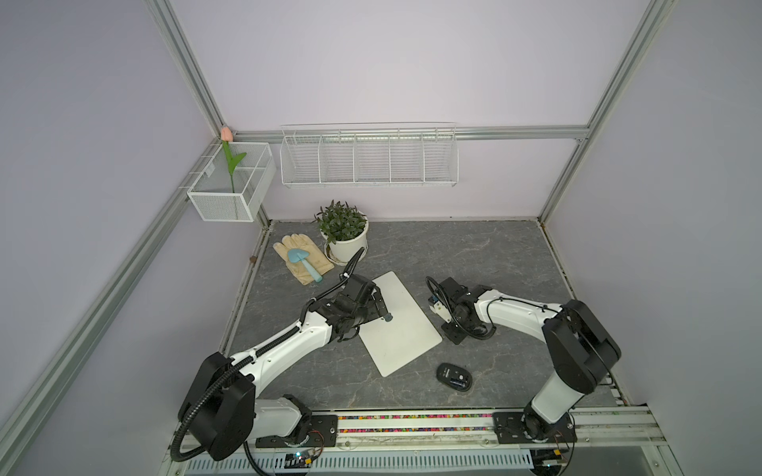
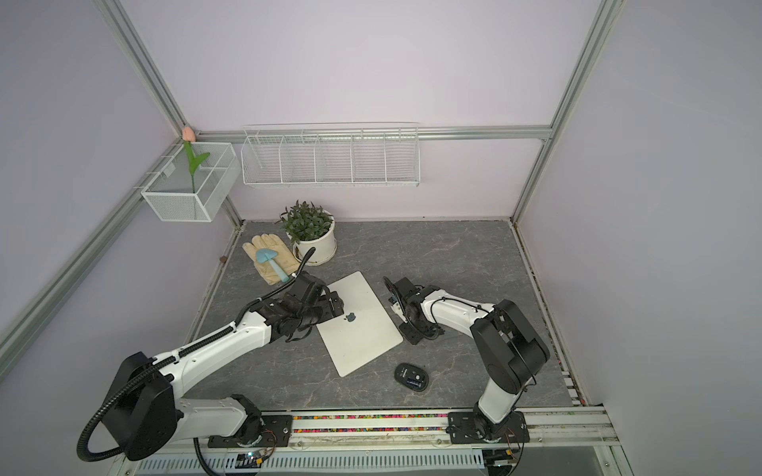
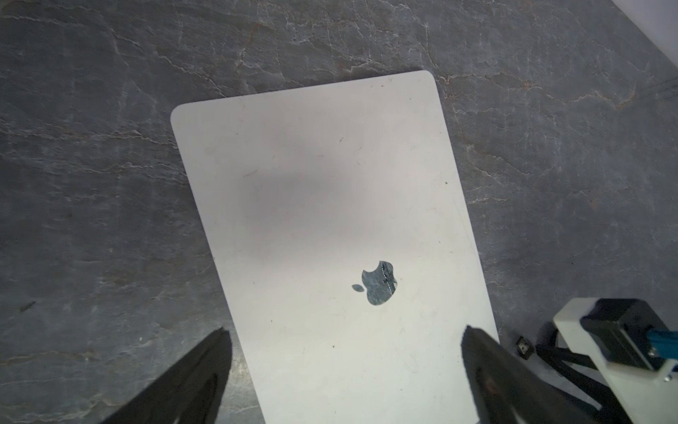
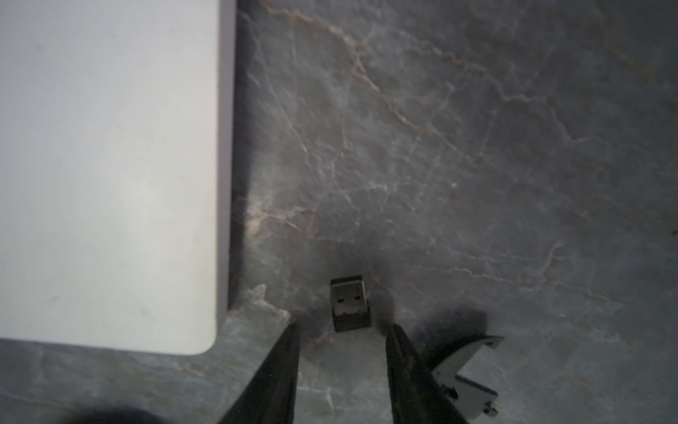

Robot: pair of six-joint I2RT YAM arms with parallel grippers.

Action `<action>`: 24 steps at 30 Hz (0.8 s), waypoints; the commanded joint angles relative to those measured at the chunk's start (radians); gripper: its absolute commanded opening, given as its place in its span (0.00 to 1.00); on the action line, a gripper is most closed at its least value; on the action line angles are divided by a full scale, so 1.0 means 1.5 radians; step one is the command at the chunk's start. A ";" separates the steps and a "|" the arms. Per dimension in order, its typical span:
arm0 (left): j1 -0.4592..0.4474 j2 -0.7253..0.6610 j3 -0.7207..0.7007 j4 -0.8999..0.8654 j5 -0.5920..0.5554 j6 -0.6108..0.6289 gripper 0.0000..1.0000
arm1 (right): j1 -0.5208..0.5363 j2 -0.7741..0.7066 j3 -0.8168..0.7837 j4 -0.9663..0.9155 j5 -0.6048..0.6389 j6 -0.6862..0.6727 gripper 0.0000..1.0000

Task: Insert the wireless mouse receiver into the laptop
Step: Pick up the USB plug at the center of the board.

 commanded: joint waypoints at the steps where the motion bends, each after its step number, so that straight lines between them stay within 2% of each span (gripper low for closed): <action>1: 0.004 0.006 0.003 -0.004 -0.001 0.007 1.00 | 0.003 0.025 0.004 -0.004 0.011 -0.019 0.43; 10: 0.012 0.000 0.004 -0.010 -0.005 0.008 1.00 | 0.003 0.049 0.017 -0.011 -0.007 -0.028 0.37; 17: 0.017 -0.002 0.005 -0.017 -0.005 0.007 1.00 | 0.002 0.058 0.021 -0.020 -0.010 -0.028 0.25; 24: 0.022 -0.011 0.006 -0.026 -0.009 0.008 1.00 | 0.004 0.017 0.011 -0.020 -0.030 0.000 0.18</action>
